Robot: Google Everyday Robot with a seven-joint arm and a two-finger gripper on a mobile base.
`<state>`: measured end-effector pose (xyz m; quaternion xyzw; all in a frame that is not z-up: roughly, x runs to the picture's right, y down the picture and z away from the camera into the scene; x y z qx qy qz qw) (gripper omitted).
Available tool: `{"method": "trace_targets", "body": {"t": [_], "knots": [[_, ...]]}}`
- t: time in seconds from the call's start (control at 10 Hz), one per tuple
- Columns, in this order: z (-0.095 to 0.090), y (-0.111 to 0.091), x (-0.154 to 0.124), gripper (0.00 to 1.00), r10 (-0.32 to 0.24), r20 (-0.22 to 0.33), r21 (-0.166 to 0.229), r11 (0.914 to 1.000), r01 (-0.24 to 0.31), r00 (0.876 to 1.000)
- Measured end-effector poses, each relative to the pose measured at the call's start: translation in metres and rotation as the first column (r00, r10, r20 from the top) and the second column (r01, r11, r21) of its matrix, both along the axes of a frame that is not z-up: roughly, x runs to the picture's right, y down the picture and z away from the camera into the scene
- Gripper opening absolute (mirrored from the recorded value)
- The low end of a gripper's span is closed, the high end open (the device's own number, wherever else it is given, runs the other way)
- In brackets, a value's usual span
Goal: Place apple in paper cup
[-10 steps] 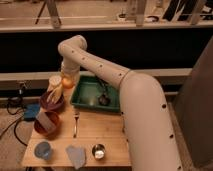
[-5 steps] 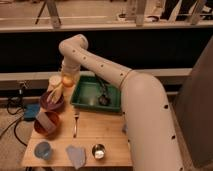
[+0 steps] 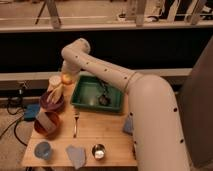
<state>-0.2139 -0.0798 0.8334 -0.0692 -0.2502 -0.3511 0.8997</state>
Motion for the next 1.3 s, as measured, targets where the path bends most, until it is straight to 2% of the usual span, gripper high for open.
{"method": "trace_targets", "body": {"t": [0.2, 0.6, 1.0, 1.3], "knots": [[0.004, -0.005, -0.007, 0.07, 0.036, 0.021, 0.012, 0.9993, -0.036, 0.999], [0.011, -0.016, -0.015, 0.07, 0.073, 0.060, 0.016, 0.9971, -0.074, 0.996], [0.016, -0.023, -0.022, 0.07, 0.111, 0.120, 0.014, 0.9934, -0.114, 0.987], [0.020, -0.026, -0.039, 0.07, 0.121, 0.165, 0.002, 0.9924, -0.123, 0.979]]}}
